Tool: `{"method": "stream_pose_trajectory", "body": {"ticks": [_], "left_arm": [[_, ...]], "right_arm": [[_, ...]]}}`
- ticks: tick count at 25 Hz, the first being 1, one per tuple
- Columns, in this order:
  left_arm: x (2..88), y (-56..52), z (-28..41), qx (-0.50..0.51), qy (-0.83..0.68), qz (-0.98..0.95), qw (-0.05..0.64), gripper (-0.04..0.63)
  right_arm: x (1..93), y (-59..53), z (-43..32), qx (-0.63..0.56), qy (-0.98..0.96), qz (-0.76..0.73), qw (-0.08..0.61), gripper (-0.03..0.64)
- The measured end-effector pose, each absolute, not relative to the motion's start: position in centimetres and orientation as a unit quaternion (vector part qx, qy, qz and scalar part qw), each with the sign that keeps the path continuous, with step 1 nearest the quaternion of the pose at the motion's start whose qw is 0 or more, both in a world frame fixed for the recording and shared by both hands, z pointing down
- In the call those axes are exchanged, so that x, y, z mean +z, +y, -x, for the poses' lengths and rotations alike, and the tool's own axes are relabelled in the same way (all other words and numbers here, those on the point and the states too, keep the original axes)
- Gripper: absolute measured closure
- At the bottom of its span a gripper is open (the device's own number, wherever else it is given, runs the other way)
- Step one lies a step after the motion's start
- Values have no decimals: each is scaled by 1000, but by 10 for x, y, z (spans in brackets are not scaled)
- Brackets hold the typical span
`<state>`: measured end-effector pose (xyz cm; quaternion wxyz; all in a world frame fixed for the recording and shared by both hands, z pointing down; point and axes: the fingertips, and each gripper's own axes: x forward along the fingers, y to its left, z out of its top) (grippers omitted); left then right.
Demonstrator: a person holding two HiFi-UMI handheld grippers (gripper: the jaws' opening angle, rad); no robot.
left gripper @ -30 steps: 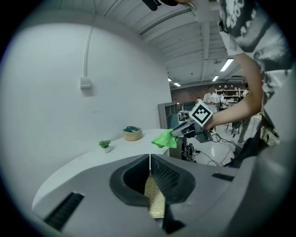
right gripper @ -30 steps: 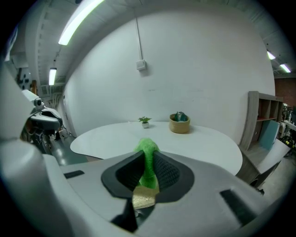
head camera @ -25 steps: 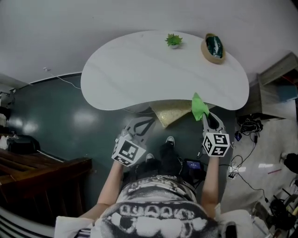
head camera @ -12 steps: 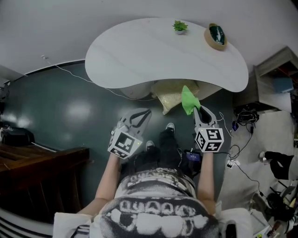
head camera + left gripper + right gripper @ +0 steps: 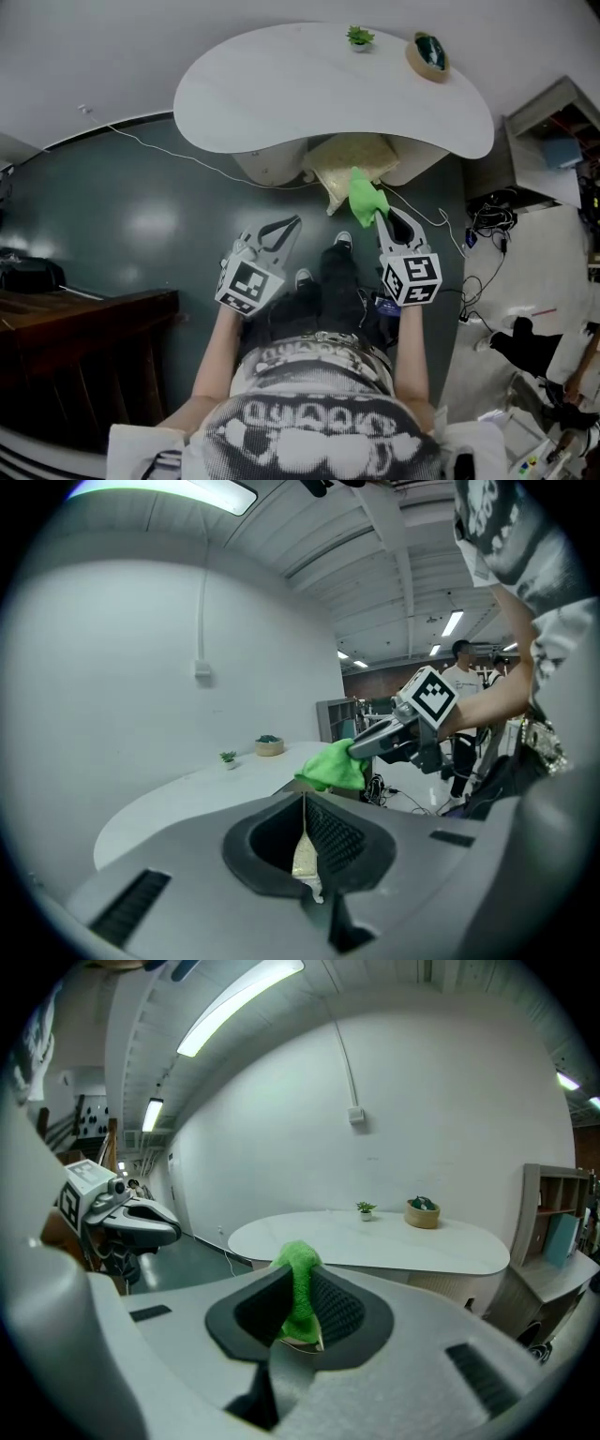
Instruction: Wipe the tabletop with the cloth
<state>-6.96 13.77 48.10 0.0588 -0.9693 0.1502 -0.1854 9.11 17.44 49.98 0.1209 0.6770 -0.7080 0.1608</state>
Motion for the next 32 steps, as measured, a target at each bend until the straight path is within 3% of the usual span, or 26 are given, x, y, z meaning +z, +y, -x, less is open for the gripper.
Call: {"method": "stream_pose_trajectory", "body": {"ticks": [14,32], "left_arm": [[474,160,104,-161,177,969,64,589],[476,170,91,-165,170,969,68,589]], "right_arm": [[486,193,-38,120,-741,-645,144,557],[491,195,-44,120,-749,-636,145,558]]}}
